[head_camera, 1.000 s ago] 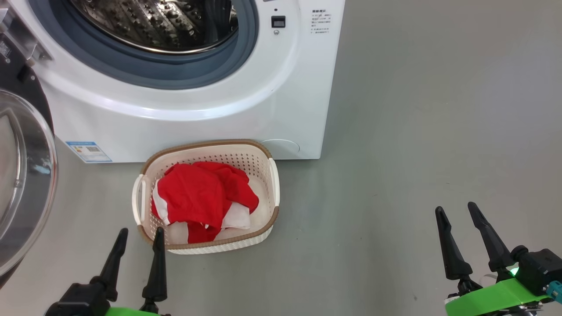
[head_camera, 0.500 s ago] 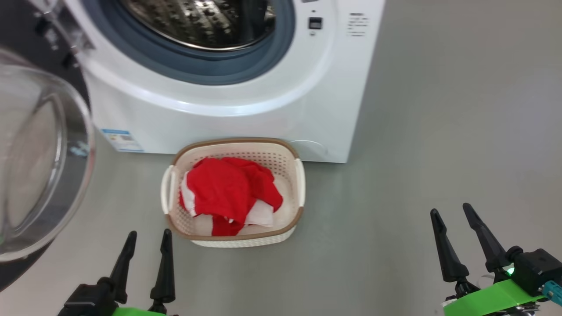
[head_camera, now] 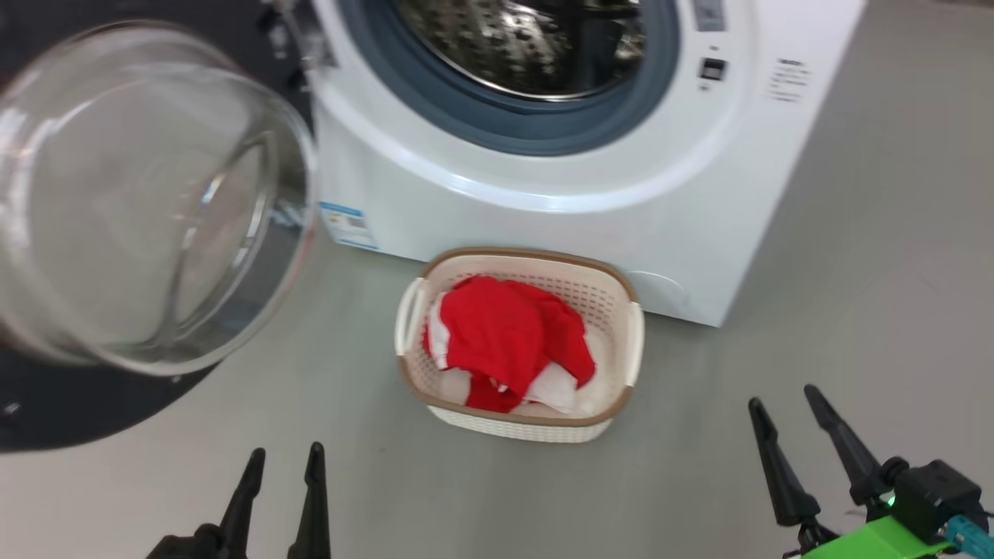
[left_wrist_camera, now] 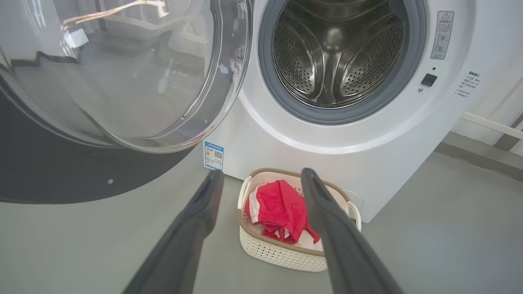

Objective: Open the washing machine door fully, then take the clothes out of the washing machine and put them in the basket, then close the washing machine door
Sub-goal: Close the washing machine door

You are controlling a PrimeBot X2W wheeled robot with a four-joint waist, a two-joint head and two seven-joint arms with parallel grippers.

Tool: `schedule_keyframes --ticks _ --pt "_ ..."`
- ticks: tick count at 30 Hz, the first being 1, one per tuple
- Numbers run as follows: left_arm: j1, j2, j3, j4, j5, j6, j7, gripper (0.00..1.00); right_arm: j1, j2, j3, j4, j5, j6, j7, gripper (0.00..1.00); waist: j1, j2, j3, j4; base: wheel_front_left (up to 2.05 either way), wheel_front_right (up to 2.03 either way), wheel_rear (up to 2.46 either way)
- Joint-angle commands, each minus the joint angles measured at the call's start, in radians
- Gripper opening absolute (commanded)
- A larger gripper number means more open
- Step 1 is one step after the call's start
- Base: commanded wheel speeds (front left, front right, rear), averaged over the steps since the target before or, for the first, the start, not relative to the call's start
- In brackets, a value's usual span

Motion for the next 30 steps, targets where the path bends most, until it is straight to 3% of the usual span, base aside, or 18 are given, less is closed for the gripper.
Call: schedule_keyframes --ticks 1,7,17,27,28,29,30 --pt "0.001 0.014 0.021 -0.03 -0.009 0.008 -0.005 1.0 0.005 -0.013 0.029 -0.022 0.005 0.007 -0.006 1.0 0.0 0.0 -0.038 0.106 0.0 0.0 0.0" --pt "0.025 0.014 0.009 -0.038 -0.018 0.025 -0.005 1.0 0.017 -0.007 0.043 -0.02 0.007 0.007 -0.006 1.0 0.0 0.0 -0.058 0.18 0.0 0.0 0.0" --pt "0.059 0.014 0.027 -0.085 -0.047 0.057 -0.005 1.0 -0.013 -0.011 0.09 -0.007 0.013 0.007 -0.006 1.0 0.0 0.0 -0.047 0.196 0.0 0.0 0.0" --pt "0.053 0.014 0.033 -0.1 -0.051 0.058 -0.005 0.97 -0.01 -0.009 0.086 -0.01 0.016 0.007 -0.006 1.0 0.0 0.0 -0.047 0.194 0.0 0.0 0.0" --pt "0.047 0.014 0.039 -0.113 -0.048 0.055 -0.005 0.37 -0.009 -0.008 0.084 -0.011 0.015 0.007 -0.006 1.0 0.0 0.0 -0.047 0.194 0.0 0.0 0.0" --pt "0.04 0.014 0.046 -0.132 -0.05 0.05 -0.005 0.0 -0.007 -0.007 0.082 -0.012 0.015 0.007 -0.006 1.0 0.0 0.0 -0.046 0.194 0.0 0.0 0.0" --pt "0.032 0.014 0.053 -0.152 -0.044 0.042 -0.005 0.0 -0.006 -0.006 0.08 -0.014 0.014 0.007 -0.006 1.0 0.0 0.0 -0.045 0.193 0.0 0.0 0.0"
